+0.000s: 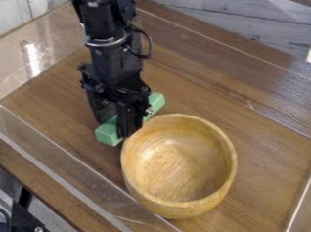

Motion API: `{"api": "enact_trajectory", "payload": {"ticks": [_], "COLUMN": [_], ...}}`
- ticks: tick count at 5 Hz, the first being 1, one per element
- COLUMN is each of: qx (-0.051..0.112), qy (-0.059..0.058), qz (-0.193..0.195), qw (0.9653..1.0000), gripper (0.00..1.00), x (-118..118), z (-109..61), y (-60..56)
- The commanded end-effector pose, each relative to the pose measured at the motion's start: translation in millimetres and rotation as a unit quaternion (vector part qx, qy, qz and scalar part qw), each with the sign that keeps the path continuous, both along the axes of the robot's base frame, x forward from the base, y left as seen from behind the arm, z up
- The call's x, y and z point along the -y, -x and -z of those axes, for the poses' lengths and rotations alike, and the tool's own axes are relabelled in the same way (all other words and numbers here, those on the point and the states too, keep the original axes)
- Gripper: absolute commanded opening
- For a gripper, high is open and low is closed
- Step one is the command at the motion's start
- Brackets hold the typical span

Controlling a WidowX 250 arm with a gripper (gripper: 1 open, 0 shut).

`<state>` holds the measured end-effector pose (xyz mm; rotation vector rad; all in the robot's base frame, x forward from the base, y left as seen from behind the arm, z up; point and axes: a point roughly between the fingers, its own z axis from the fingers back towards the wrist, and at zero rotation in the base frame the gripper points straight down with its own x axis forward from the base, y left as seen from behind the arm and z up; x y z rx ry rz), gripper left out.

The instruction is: Remove the green block from inside the brown bowl and put it on the table

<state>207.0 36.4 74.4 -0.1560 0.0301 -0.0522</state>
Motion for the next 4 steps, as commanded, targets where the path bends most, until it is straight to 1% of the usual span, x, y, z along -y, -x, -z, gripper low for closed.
{"api": "enact_trajectory", "payload": {"ticks": [1,4], "qx": [0.019,0.023], "qy": [-0.01,-0.002], "qz": [0.001,0.001], "qw": [0.9998,0.9997], "gripper": [0.0,0.0], "x": [-2.2,-4.5], "z": [-7.8,-11.3], "y": [-8.8,-11.5]}}
